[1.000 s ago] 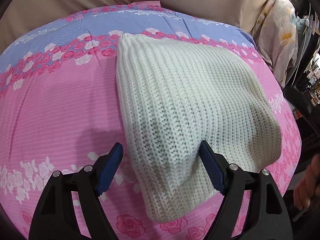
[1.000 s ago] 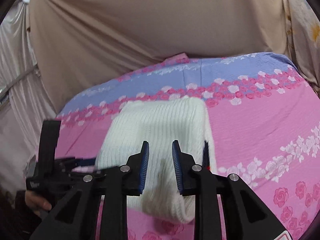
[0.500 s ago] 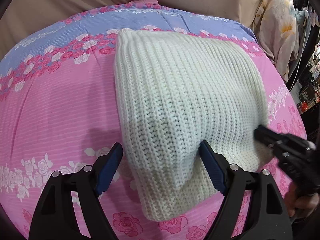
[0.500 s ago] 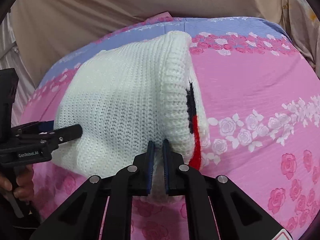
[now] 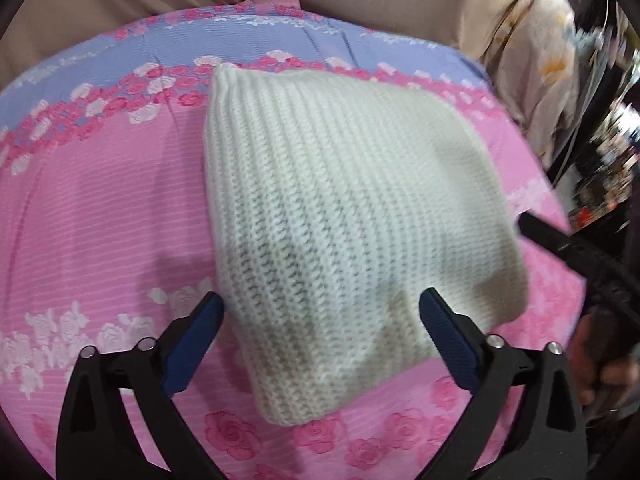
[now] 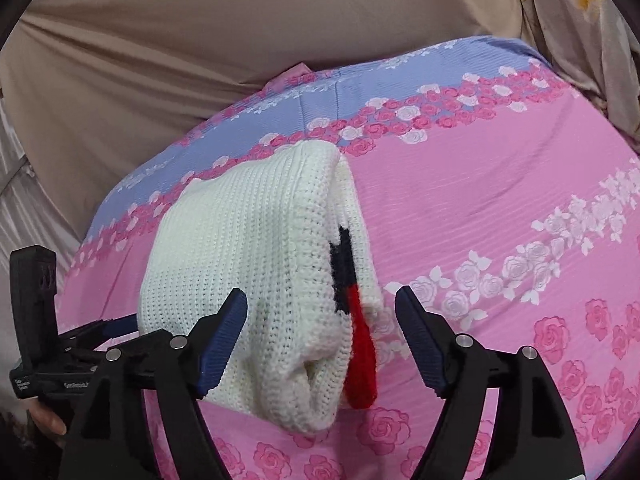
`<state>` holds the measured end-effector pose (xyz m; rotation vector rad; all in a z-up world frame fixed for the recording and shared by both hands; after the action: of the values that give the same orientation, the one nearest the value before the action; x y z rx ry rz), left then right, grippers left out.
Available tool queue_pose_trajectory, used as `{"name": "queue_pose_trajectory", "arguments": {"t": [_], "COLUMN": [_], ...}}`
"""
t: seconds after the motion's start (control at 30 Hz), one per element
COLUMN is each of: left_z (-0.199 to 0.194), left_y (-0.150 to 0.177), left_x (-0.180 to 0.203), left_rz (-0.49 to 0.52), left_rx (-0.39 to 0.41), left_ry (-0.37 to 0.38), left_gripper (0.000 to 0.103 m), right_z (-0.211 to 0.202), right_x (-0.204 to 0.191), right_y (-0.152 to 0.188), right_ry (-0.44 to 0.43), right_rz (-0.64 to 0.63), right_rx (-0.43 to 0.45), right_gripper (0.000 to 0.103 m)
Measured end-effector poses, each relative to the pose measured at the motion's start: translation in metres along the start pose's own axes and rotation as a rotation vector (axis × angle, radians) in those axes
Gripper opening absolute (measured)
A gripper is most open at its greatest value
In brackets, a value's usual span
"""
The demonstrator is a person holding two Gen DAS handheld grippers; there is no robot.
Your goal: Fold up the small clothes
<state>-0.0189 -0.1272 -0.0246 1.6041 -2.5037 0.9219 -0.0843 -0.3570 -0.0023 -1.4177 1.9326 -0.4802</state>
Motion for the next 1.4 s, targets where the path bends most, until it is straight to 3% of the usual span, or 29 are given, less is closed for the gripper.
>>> {"name": "queue_pose_trajectory", "arguments": {"t": [0.2,0.3,0.4,0.5,0.57,0.6,0.67,0.77,0.83,0.9,0.93,1.0,1.1,1.17,1.2,1.23,1.33,1.4], "left_z": [0.014,0.024,0.028,0.018,0.01,0.007,-0.001,-0.023,-0.036,-0.038,-0.034,-0.021,-0.001,0.006,0.008,0.011,0.025,0.038], "left_y": [-0.017,-0.021,-0.022,-0.023,-0.023,-0.024,-0.028,-0.032,-0.033,-0.034,-0.033,-0.032,-0.024,-0.02,-0.02,-0.02,-0.021,-0.02], "left_x": [-0.027,-0.038,-0.043,-0.038,-0.032,-0.03,-0.027,-0.024,-0.022,-0.024,-0.023,-0.024,-0.028,-0.03,-0.031,-0.032,-0.035,-0.038], "left_rz": [-0.135,-0.192,-0.217,-0.182,-0.128,-0.113,-0.091,-0.078,-0.065,-0.055,-0.048,-0.049,-0.074,-0.098,-0.111,-0.124,-0.154,-0.188], "left_rx": [-0.016,-0.042,-0.059,-0.015,0.033,0.049,0.088,0.154,0.191,0.197,0.189,0.156,0.085,0.053,0.045,0.035,-0.009,-0.06], "left_ry": [0.075,0.123,0.148,0.129,0.082,0.066,0.049,0.06,0.062,0.05,0.04,0.015,0.015,0.038,0.059,0.082,0.137,0.186], "left_gripper": [0.098,0.098,0.098,0.098,0.098,0.098,0.098,0.098,0.098,0.098,0.098,0.098,0.098,0.098,0.098,0.098,0.098,0.098], "right_z": [0.042,0.052,0.039,0.023,0.031,0.04,0.039,-0.019,-0.039,-0.018,0.012,0.062,0.048,0.028,0.024,0.023,0.045,0.059], "right_x": [0.012,0.013,0.011,-0.008,-0.016,-0.019,-0.031,-0.06,-0.064,-0.053,-0.038,-0.012,-0.002,-0.001,0.001,0.004,0.017,0.024], "right_y": [-0.004,-0.009,-0.017,-0.024,-0.027,-0.029,-0.036,-0.051,-0.057,-0.056,-0.05,-0.034,-0.031,-0.034,-0.034,-0.033,-0.025,-0.017], "right_ry": [-0.091,-0.088,-0.059,-0.073,-0.074,-0.063,-0.082,-0.179,-0.197,-0.103,-0.007,0.05,-0.032,-0.05,-0.047,-0.046,-0.058,-0.12], "right_rz": [0.087,0.085,0.088,-0.012,-0.064,-0.084,-0.12,-0.199,-0.22,-0.216,-0.196,-0.133,-0.054,-0.03,-0.024,-0.018,0.031,0.083], "right_rx": [-0.088,-0.092,-0.032,0.037,0.02,-0.01,0.005,0.196,0.258,0.21,0.126,-0.026,0.017,0.07,0.078,0.076,-0.019,-0.077], "right_gripper": [0.077,0.079,0.079,0.076,0.051,0.013,0.014,0.013,0.013,0.013,0.013,0.014,0.02,0.04,0.063,0.072,0.072,0.073]}}
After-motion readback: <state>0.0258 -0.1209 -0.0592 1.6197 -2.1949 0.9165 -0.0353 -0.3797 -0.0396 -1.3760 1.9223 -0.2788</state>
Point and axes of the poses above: each gripper's, at about its wrist camera, not at the fingertips, and z roughly the way its jaws point, x to its right, y to its underside, the point moved 1 cm from there along z, roughly the way its jaws point, and after that the axes turned 4 degrees about -z, right-handed, at the moved point
